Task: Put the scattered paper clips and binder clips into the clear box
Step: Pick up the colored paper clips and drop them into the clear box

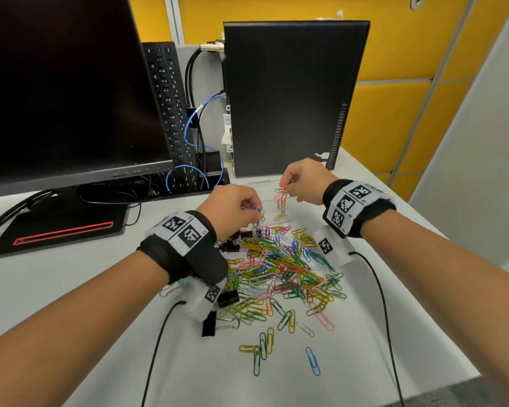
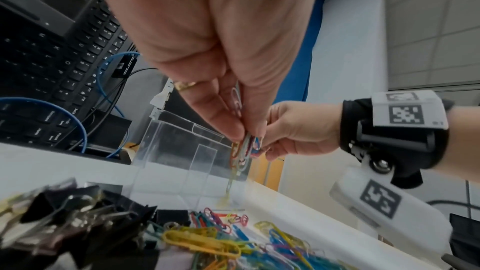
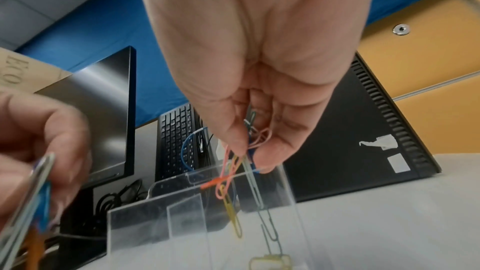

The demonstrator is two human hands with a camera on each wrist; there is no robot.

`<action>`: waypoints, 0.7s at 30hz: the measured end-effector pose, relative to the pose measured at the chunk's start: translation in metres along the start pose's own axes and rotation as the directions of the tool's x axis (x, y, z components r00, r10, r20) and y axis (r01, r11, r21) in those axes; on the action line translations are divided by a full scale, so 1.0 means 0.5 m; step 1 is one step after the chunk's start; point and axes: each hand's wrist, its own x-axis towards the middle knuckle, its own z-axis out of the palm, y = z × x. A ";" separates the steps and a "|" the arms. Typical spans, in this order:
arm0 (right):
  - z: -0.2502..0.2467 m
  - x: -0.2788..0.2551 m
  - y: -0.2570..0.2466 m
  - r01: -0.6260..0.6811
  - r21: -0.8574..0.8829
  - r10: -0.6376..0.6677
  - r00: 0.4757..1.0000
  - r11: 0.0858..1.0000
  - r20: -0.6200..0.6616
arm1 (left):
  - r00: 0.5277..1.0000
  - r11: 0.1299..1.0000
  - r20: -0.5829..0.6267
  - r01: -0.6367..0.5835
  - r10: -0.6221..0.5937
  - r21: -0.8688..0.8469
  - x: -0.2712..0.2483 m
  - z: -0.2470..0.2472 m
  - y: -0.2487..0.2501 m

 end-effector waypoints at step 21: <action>-0.010 -0.046 0.016 0.081 -0.067 -0.069 0.985 0.995 0.160 | 0.987 0.984 -0.159 0.028 0.001 0.177 0.097 0.043 0.036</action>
